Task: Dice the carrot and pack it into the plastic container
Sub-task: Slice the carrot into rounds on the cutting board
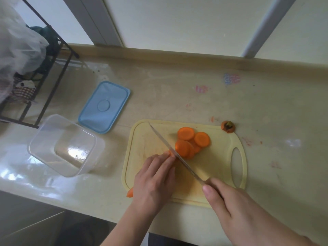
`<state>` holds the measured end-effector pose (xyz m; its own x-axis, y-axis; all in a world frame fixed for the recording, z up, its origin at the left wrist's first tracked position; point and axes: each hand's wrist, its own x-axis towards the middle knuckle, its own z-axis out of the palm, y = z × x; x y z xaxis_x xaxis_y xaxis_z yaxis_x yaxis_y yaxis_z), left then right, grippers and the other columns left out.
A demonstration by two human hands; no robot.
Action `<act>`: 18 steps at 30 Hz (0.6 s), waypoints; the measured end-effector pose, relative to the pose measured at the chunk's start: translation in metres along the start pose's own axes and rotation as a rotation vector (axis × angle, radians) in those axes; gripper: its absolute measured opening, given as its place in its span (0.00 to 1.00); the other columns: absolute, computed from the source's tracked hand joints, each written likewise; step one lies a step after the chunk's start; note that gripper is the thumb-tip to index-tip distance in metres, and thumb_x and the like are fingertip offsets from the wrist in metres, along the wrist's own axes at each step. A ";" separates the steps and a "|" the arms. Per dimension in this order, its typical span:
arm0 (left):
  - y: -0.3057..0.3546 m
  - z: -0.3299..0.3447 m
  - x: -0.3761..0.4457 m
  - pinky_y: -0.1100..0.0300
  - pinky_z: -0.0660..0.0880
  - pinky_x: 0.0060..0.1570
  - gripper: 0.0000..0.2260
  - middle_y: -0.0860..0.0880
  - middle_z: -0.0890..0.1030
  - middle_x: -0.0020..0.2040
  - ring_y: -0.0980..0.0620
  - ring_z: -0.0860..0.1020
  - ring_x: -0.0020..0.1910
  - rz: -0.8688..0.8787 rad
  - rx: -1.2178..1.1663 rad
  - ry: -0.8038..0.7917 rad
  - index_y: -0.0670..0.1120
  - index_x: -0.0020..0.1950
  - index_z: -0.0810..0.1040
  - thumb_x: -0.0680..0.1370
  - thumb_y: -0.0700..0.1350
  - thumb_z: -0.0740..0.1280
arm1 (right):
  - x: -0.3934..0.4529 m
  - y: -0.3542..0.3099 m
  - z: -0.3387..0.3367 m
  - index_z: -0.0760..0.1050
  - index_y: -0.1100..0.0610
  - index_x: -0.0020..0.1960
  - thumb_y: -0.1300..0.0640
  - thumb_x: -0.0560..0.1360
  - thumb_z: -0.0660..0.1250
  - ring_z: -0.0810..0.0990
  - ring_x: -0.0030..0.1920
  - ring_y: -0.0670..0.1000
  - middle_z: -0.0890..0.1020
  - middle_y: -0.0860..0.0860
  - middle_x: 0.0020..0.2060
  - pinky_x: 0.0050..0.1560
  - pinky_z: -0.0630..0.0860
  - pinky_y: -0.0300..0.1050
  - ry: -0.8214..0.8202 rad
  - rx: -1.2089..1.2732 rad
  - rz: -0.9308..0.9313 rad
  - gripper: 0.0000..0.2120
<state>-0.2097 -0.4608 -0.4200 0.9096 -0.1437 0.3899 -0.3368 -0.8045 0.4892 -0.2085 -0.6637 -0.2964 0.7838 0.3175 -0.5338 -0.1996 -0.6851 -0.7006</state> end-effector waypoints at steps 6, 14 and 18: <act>-0.002 0.001 -0.001 0.51 0.81 0.50 0.11 0.45 0.85 0.56 0.44 0.83 0.50 0.015 -0.009 0.011 0.40 0.58 0.85 0.75 0.38 0.75 | 0.031 0.013 0.022 0.67 0.46 0.49 0.33 0.74 0.42 0.78 0.42 0.49 0.80 0.48 0.39 0.45 0.74 0.50 0.069 -0.025 -0.035 0.23; 0.007 -0.002 -0.005 0.50 0.78 0.45 0.08 0.44 0.83 0.54 0.42 0.79 0.47 0.012 0.051 0.005 0.42 0.54 0.86 0.75 0.38 0.75 | 0.034 0.016 0.023 0.69 0.50 0.40 0.32 0.72 0.46 0.74 0.31 0.46 0.78 0.43 0.31 0.39 0.72 0.51 0.118 0.149 -0.001 0.24; 0.004 -0.005 -0.003 0.54 0.78 0.48 0.05 0.46 0.83 0.53 0.44 0.80 0.48 -0.027 0.007 0.017 0.41 0.53 0.85 0.77 0.37 0.74 | 0.015 0.010 0.010 0.67 0.42 0.42 0.33 0.72 0.46 0.73 0.30 0.46 0.77 0.45 0.30 0.37 0.70 0.47 0.058 0.109 -0.016 0.17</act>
<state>-0.2150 -0.4611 -0.4154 0.9142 -0.1121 0.3896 -0.3102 -0.8122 0.4941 -0.2046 -0.6588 -0.3159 0.8195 0.2872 -0.4959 -0.2468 -0.6041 -0.7577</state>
